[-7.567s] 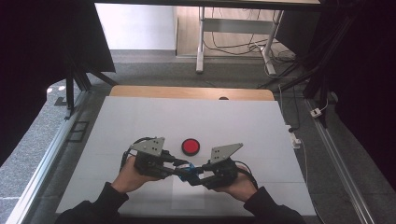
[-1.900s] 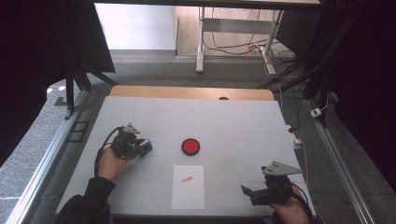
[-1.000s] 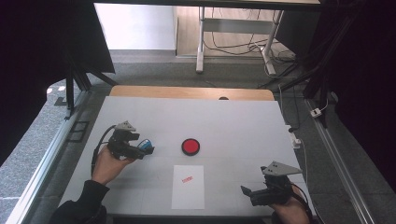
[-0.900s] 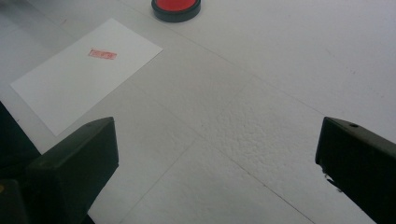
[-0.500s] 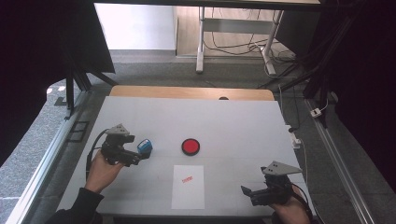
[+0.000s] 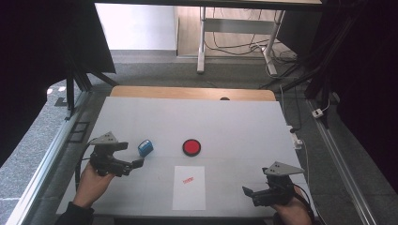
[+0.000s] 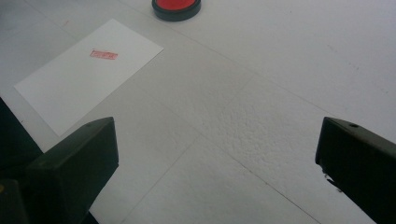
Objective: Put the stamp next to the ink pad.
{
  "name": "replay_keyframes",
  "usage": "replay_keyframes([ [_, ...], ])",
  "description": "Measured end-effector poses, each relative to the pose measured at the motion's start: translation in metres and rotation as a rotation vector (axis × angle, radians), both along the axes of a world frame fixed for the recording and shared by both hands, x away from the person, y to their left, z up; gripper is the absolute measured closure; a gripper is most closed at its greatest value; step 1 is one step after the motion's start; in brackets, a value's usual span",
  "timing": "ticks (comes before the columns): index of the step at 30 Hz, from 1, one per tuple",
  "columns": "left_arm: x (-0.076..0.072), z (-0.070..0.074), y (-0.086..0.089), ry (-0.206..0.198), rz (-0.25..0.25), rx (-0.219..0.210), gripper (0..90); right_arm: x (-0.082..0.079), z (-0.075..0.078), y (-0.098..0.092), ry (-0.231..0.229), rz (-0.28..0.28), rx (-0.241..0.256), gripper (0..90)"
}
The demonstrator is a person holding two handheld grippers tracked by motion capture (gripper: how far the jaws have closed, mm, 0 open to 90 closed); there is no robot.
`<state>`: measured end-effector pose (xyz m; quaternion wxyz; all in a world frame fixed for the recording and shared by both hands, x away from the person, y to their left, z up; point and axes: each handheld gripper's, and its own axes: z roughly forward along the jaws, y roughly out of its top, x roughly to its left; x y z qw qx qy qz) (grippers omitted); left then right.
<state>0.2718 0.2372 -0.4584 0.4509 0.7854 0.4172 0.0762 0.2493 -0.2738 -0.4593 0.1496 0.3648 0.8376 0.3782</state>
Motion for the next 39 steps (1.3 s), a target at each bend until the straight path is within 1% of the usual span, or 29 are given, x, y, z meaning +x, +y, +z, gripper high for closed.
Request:
replay_keyframes([
  [2,-0.005,0.0,0.003,-0.002,0.002,-0.001,0.0,0.0,0.0,0.0,0.0,-0.001,0.001,0.0],
  [5,-0.013,0.0,0.008,-0.001,0.005,-0.018,0.0,0.0,0.0,0.0,0.001,-0.002,0.001,0.0],
  [13,-0.033,-0.001,0.018,-0.004,0.026,-0.032,0.0,0.0,0.0,0.0,0.0,-0.006,-0.001,0.0],
  [18,-0.044,-0.003,0.021,0.005,0.039,-0.022,0.0,0.0,0.0,0.0,0.001,-0.007,-0.001,0.0],
  [27,-0.063,-0.007,0.027,-0.004,0.06,0.011,0.0,0.0,0.0,0.0,0.001,-0.007,0.0,0.0],
  [35,-0.074,-0.013,0.034,0.015,0.084,0.026,0.0,0.0,0.0,0.0,0.0,-0.009,-0.001,0.0],
  [37,-0.076,-0.014,0.036,0.02,0.092,0.037,0.0,0.0,0.0,0.0,0.001,-0.011,-0.001,0.0],
  [39,-0.078,-0.015,0.036,0.022,0.105,0.058,0.0,0.0,0.0,0.001,0.001,-0.011,-0.002,0.0],
])
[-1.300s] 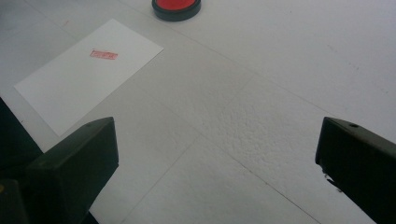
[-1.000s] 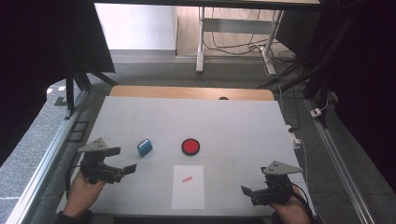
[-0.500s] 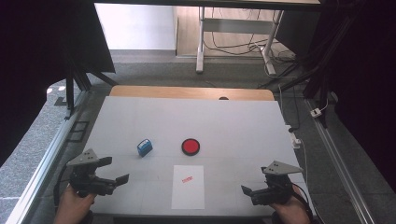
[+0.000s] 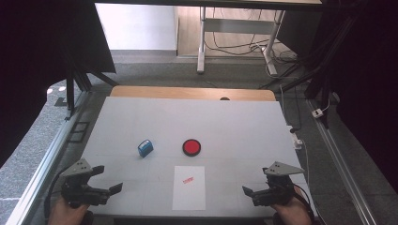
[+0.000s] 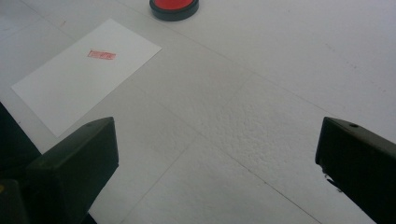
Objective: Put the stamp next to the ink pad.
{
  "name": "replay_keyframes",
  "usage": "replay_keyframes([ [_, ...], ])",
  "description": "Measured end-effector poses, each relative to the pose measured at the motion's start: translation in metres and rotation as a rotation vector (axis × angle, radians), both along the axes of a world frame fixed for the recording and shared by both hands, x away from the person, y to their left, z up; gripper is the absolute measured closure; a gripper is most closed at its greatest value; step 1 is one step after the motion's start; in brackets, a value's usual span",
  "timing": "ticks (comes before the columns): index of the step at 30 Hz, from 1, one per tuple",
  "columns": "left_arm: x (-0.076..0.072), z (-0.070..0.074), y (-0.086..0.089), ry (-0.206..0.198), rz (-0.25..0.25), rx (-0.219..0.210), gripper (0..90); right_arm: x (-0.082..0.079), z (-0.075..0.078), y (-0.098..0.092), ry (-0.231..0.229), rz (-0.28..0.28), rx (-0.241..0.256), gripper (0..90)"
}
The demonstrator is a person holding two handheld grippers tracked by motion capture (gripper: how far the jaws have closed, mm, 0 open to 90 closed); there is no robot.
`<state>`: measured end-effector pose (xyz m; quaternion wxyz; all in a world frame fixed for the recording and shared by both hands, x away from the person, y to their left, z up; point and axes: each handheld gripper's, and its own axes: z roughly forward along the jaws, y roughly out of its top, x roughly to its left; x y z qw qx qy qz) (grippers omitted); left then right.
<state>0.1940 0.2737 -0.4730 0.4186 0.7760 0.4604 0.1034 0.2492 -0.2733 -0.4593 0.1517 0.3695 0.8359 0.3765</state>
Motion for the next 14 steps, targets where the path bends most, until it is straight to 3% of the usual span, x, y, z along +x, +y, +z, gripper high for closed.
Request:
replay_keyframes([
  [4,-0.0016,-0.0035,-0.0014,0.028,0.014,0.05,0.0,-0.0004,0.0002,0.0004,-0.002,0.003,-0.005,0.0],
  [9,-0.0012,-0.0043,-0.0042,0.035,0.024,0.081,0.0,-0.0003,0.0004,0.0008,0.001,0.004,-0.008,0.0],
  [14,0.0006,-0.0043,-0.0046,0.044,0.018,0.073,0.0,0.0001,-0.0004,0.0008,0.003,0.003,-0.017,0.0],
])
